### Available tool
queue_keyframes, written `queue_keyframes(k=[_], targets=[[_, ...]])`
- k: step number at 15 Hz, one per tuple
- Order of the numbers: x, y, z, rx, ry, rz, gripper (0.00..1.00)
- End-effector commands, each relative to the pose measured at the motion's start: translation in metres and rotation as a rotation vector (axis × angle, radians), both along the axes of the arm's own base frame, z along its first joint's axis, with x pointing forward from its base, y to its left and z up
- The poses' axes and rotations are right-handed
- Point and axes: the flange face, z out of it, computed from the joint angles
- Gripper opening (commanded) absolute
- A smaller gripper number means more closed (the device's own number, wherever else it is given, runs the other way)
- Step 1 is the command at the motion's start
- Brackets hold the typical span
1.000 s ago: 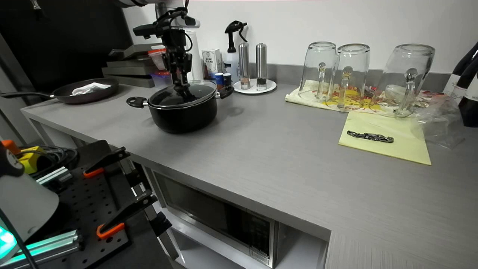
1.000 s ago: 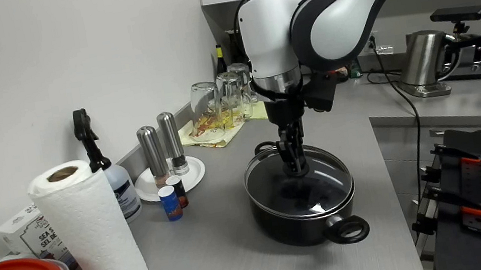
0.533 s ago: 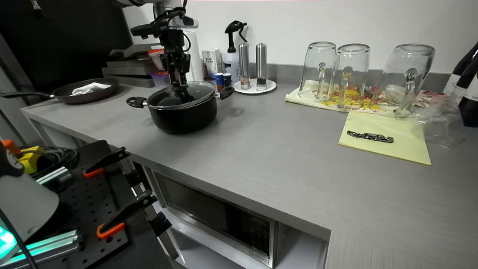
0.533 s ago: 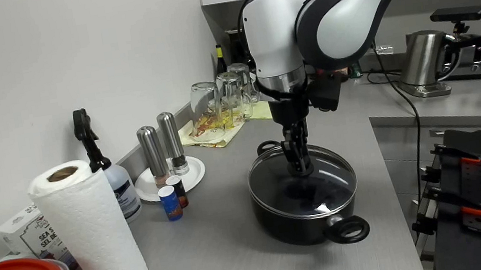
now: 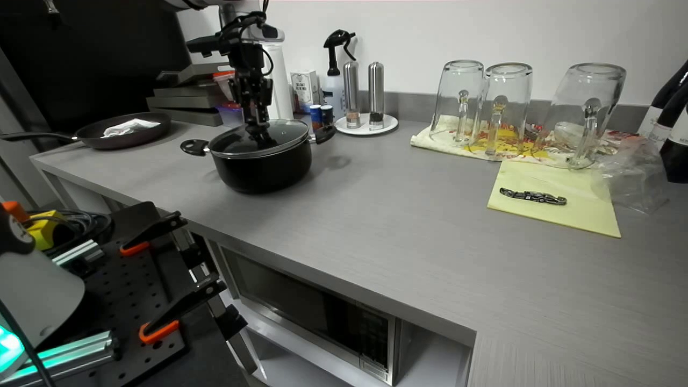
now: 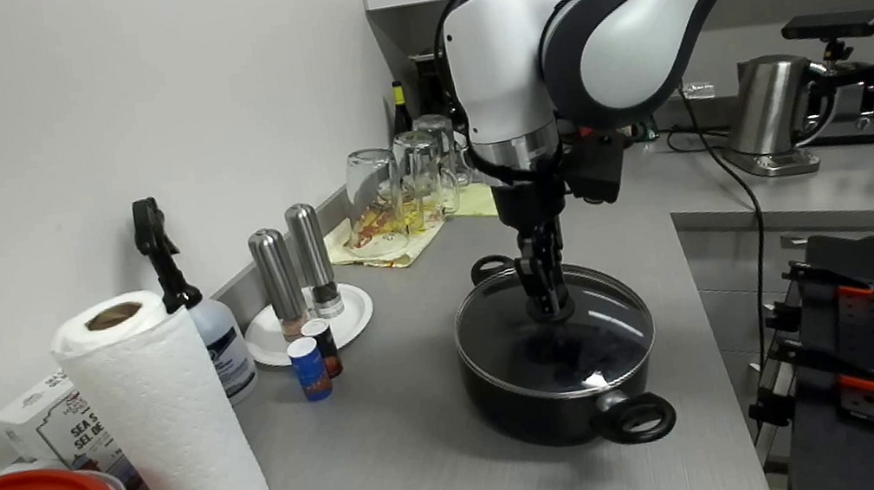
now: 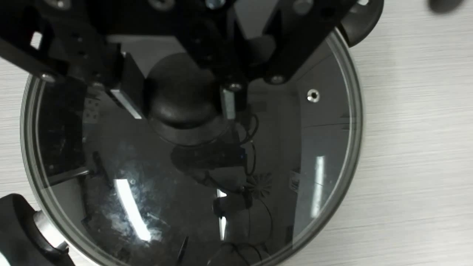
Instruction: Put the glass lid on the black pot
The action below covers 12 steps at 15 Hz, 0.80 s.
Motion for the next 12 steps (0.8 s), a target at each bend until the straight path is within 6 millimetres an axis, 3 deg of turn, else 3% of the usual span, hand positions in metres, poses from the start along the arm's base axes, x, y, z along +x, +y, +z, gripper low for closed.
queue_keyframes(k=[1, 4, 12], targets=[[-0.0079, 0.0006, 0.0095, 0.009, -0.008, 0.015, 0.83], [-0.0088, 0.0008, 0.0139, 0.012, -0.015, 0.017, 1.0], [-0.0048, 0.0007, 0.0141, 0.004, -0.019, 0.006, 1.0]])
